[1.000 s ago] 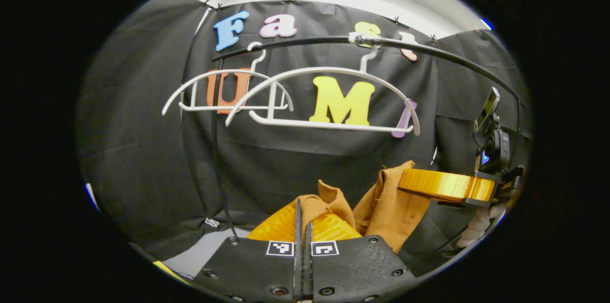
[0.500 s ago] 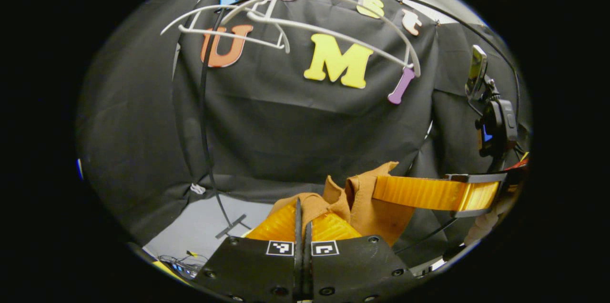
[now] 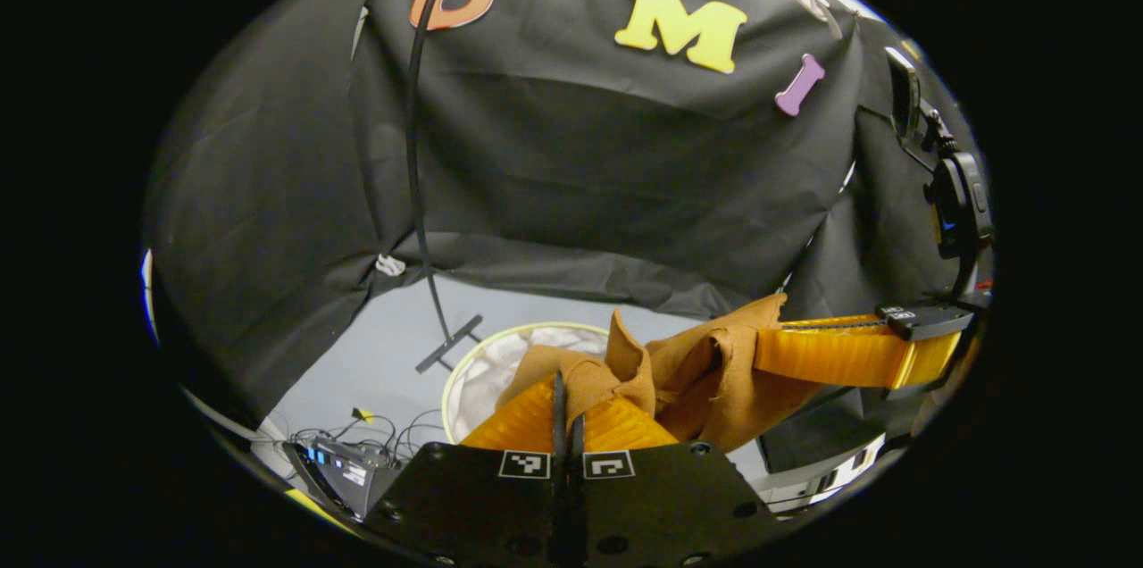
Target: Grasp the clothes on the hanger with both hands and then place them into the laundry hamper below.
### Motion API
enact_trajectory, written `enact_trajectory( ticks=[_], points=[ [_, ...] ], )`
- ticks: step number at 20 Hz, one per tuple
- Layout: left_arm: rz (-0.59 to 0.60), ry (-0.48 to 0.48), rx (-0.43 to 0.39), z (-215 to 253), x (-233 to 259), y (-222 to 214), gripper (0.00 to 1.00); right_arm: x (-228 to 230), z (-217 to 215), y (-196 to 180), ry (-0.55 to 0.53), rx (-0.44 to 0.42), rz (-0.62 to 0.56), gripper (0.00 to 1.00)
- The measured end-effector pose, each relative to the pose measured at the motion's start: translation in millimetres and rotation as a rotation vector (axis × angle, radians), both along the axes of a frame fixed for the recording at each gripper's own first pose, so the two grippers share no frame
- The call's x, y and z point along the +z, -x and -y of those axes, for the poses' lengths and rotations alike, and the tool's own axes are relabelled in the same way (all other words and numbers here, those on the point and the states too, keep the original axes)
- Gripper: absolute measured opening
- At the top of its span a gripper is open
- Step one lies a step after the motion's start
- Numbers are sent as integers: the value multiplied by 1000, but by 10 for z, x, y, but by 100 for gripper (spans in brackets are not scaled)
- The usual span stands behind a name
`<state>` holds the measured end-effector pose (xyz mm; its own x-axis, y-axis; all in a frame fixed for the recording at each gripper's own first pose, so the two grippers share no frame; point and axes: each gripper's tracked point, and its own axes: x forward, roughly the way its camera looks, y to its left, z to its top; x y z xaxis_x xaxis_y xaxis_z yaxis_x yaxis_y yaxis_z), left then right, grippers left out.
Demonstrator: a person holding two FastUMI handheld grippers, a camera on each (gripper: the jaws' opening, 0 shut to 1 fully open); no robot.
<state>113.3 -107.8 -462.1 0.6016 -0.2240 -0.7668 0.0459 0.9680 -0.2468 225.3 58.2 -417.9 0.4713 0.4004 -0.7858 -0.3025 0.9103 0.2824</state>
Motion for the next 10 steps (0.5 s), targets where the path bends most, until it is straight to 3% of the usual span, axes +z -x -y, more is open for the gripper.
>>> enact_trajectory(
  ticks=[1, 2, 5, 7, 10],
  points=[
    [-26, -4, 0, 2, -86, 68, 4, -82, -13, 16, 11, 4, -22, 3],
    [-45, -11, -4, 4, -152, 118, 0, -171, -30, 33, 27, 6, -42, 3],
    [-109, -34, -28, 20, -312, 306, 4, -402, -21, 125, 106, 0, -130, 3],
    [-137, -46, -46, 22, -396, 405, 0, -461, -57, 175, 125, 2, -152, 4],
    [-142, -54, -32, 14, -372, 368, 4, -470, -23, 166, 136, 4, -146, 4]
  ],
)
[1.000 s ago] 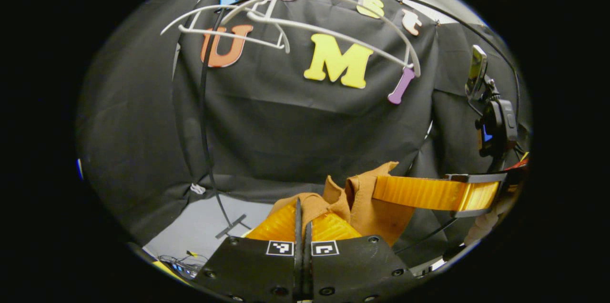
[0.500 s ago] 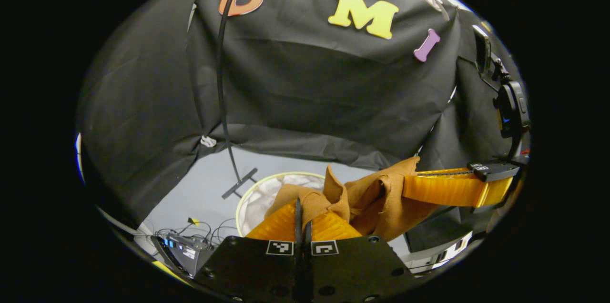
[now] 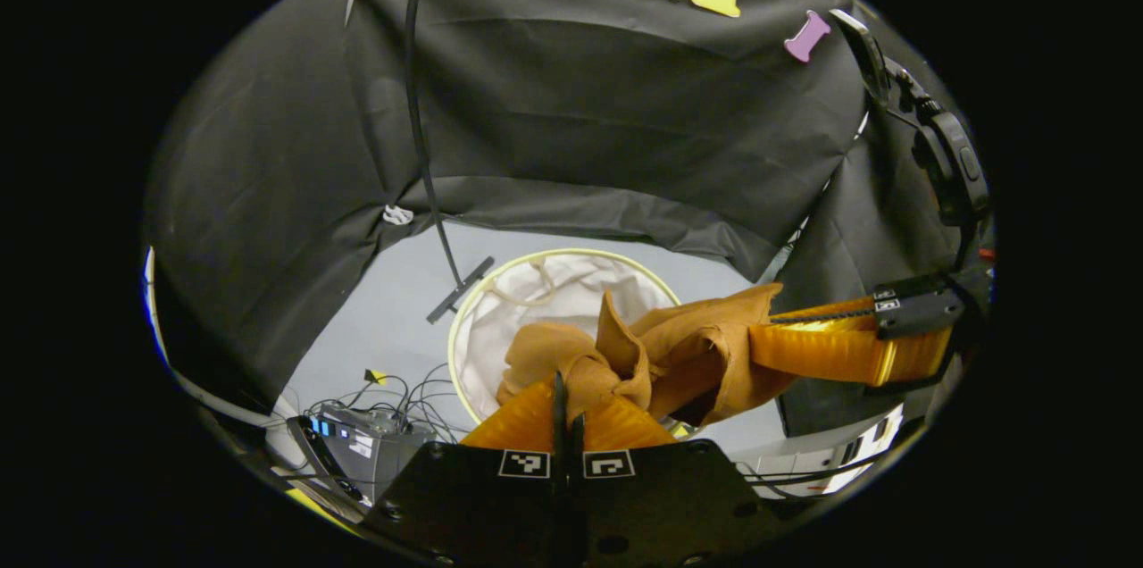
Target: Grasp the clothes on the hanger with both hands and then place them into the laundry hamper below.
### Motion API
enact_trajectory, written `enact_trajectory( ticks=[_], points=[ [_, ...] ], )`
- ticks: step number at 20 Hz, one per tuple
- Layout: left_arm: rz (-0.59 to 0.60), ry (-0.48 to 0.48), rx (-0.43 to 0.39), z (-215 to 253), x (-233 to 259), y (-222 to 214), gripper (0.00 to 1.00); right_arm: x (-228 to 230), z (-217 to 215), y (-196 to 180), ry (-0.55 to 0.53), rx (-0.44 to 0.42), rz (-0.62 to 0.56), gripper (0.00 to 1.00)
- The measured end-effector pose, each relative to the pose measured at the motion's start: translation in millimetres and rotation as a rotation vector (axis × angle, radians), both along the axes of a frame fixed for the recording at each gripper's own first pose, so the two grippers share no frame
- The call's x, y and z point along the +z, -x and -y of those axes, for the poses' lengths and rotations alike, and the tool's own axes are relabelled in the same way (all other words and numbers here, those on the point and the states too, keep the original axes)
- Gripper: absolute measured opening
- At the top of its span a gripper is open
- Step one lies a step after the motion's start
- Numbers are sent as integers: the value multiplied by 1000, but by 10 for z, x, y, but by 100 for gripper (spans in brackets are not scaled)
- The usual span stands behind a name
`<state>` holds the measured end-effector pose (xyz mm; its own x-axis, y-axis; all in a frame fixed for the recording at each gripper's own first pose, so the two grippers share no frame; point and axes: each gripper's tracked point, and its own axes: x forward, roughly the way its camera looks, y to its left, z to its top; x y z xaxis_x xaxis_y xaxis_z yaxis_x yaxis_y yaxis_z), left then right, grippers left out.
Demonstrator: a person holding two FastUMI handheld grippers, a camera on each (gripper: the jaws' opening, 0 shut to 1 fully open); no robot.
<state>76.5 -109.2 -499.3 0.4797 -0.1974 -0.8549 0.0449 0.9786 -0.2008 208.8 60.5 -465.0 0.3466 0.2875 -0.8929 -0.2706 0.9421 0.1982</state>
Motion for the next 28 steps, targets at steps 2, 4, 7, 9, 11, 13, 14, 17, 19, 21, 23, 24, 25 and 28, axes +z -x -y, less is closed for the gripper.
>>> enact_trajectory(
  ticks=[2, 4, 7, 9, 11, 13, 14, 17, 19, 21, 23, 24, 25, 28],
  points=[
    [3, -25, 27, -98, -1, -61, 0, -30, -4, 19, 14, -2, 7, 4],
    [4, -33, 35, -137, 31, -73, 1, 16, 10, -39, 32, 7, 35, 4],
    [42, 5, 25, -93, 132, -168, 71, 212, 2, -190, 28, 6, 96, 23],
    [47, -23, 27, -175, 115, -180, 100, 162, 40, -197, 47, 9, 107, 50],
    [33, -28, 31, -195, 117, -130, 97, 141, 18, -179, 44, -1, 101, 78],
    [29, -29, 36, -219, 119, -107, 97, 142, 32, -148, 48, -17, 94, 76],
    [26, -30, 37, -234, 118, -87, 100, 124, 50, -138, 52, -20, 95, 76],
    [23, -38, 49, -311, 96, -34, 97, 87, 115, -107, 69, -33, 94, 76],
    [15, -33, 63, -337, 84, -6, 97, 93, 115, -96, 70, -47, 91, 76],
    [9, -31, 73, -357, 106, 10, 97, 87, 143, -83, 84, -52, 85, 76],
    [-1, -32, 83, -395, 122, 41, 100, 82, 157, -86, 93, -58, 92, 76],
    [-4, -31, 88, -412, 153, 45, 97, 102, 157, -77, 95, -62, 93, 76],
    [6, -29, 89, -425, 198, 35, 97, 127, 155, -74, 95, -70, 98, 73],
    [47, -38, 81, -499, 338, 6, 97, 249, 126, -57, 86, -93, 124, 76]
  ],
)
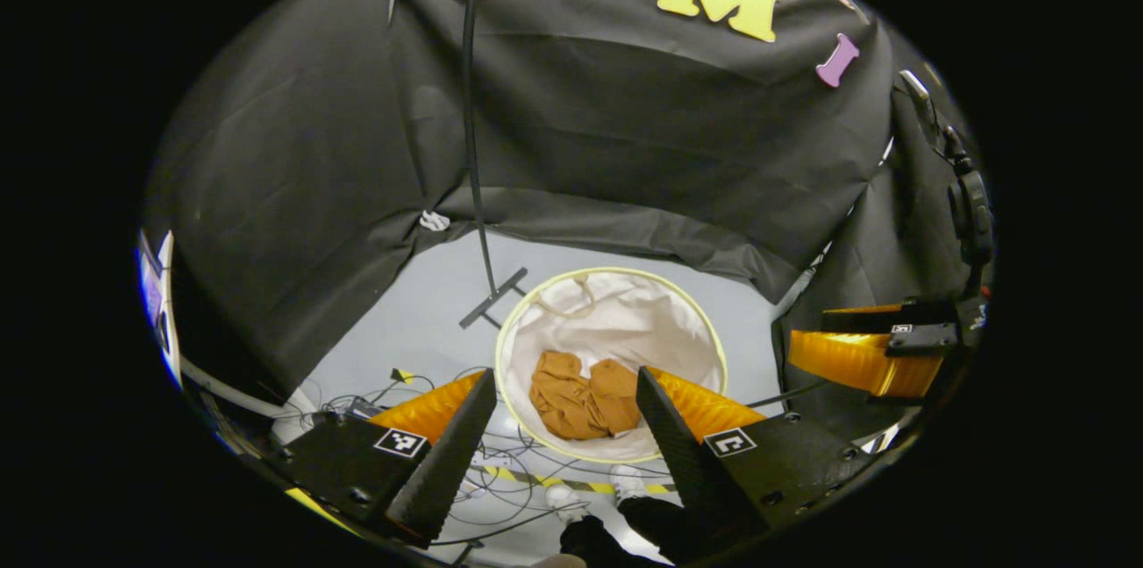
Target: Grasp the clothes on the hanger with both hands and then place them into the laundry hamper below.
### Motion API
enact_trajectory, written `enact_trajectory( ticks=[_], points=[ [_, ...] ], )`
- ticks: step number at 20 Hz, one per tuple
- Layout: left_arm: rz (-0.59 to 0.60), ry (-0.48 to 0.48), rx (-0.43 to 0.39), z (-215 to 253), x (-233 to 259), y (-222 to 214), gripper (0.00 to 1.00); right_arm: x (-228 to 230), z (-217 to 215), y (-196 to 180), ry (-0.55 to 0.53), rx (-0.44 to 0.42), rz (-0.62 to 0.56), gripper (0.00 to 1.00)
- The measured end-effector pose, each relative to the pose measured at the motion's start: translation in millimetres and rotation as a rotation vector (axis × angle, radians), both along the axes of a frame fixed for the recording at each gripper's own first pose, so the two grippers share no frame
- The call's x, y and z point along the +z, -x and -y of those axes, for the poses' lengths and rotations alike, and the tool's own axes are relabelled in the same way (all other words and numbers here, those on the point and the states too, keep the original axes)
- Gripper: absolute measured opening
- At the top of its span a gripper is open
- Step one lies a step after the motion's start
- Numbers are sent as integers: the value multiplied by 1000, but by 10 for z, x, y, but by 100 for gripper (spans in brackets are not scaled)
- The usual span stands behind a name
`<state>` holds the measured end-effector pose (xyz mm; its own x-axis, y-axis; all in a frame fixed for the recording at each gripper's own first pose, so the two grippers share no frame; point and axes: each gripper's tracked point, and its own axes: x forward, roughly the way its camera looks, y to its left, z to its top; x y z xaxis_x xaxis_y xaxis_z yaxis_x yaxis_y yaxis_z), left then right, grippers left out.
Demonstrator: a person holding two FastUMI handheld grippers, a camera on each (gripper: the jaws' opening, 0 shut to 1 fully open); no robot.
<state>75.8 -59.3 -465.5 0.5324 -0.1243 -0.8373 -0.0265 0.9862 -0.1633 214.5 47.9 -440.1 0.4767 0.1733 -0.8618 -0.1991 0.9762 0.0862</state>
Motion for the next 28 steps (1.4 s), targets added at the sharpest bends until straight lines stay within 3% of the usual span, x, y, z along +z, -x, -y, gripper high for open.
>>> enact_trajectory(
  ticks=[4, 6, 8, 14, 15, 16, 17, 19, 24, 28],
  points=[
    [64, 34, -3, 8, 314, -43, 100, 402, -10, 16, -4, -25, 97, 76],
    [115, 69, 5, 33, 572, -130, 97, 763, 8, 31, -21, -40, 169, 76],
    [182, 77, 13, 35, 907, -240, 100, 1241, 72, 57, -38, -50, 255, 76],
    [531, -32, -36, 150, 2333, -558, 97, 2702, 433, 322, -48, -66, 578, 76],
    [593, -48, -49, 202, 2540, -534, 100, 2931, 510, 410, -60, -69, 623, 76],
    [645, -63, -59, 256, 2732, -496, 96, 3140, 598, 510, -81, -70, 660, 76],
    [687, -75, -66, 299, 2914, -408, 94, 3335, 733, 598, -61, -75, 710, 87],
    [753, -86, -63, 337, 3273, -185, 93, 3606, 1041, 799, -55, -86, 794, 100],
    [844, -115, 20, 207, 3831, 232, 100, 4086, 1677, 1484, -133, -77, 931, 100],
    [860, -225, 102, 103, 4005, 614, 100, 4190, 2068, 1969, -199, -69, 970, 100]
  ],
)
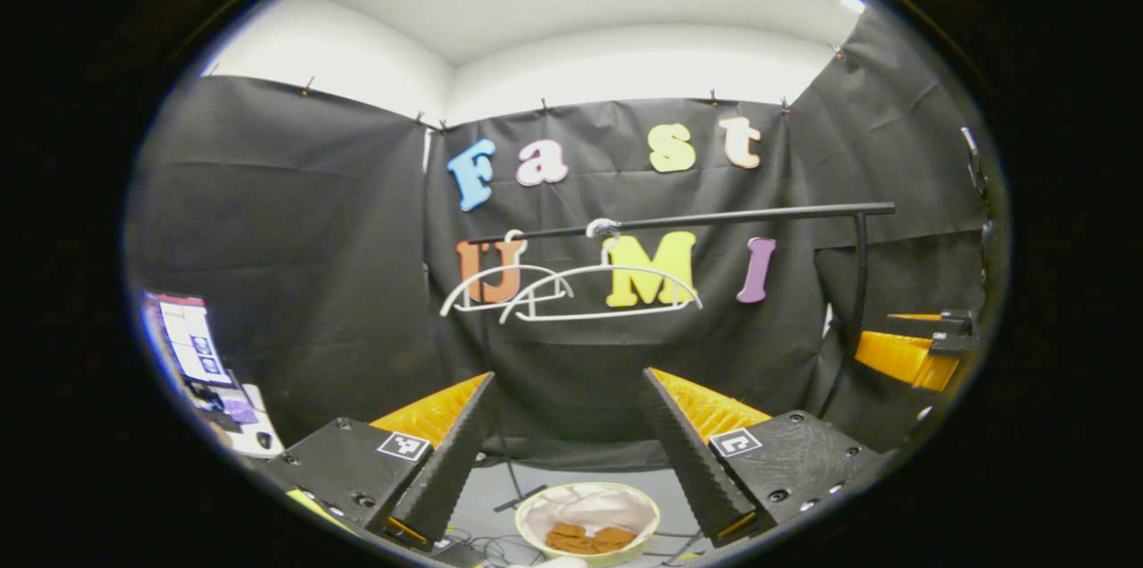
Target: Grasp the clothes on the hanger with both hands and then place them into the laundry hamper below.
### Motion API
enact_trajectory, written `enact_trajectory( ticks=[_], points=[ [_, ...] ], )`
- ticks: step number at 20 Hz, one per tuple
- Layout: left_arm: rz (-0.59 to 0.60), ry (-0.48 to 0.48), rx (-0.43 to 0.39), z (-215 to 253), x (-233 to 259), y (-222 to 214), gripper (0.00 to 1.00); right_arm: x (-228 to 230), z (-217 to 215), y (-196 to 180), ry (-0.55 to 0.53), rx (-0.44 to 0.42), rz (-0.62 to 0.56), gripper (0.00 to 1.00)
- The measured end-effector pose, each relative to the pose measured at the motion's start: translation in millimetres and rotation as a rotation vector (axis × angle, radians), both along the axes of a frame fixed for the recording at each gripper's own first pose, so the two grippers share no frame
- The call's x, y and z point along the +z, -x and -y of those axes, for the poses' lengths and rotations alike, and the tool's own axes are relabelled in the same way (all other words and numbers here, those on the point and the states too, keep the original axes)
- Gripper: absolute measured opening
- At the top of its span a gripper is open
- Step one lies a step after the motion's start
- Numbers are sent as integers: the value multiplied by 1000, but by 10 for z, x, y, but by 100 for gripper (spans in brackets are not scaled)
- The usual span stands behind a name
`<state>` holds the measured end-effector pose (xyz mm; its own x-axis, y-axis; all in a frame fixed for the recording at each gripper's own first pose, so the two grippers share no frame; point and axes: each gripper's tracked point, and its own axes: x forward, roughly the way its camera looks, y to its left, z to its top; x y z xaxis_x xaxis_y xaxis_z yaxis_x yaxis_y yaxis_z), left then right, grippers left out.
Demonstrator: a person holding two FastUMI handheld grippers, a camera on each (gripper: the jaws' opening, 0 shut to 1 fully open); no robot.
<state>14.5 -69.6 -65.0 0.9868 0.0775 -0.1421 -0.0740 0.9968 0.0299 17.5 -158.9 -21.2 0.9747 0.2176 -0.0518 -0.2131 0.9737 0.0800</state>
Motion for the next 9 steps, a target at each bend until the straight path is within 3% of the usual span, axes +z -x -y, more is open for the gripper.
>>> enact_trajectory(
  ticks=[4, 9],
  points=[
    [-6, -10, 40, -30, 136, 438, 100, 43, 76, 342, -69, 6, 16, 99],
    [4, -19, 18, -57, 250, 676, 100, 75, -7, 579, -32, -6, 34, 99]
  ],
)
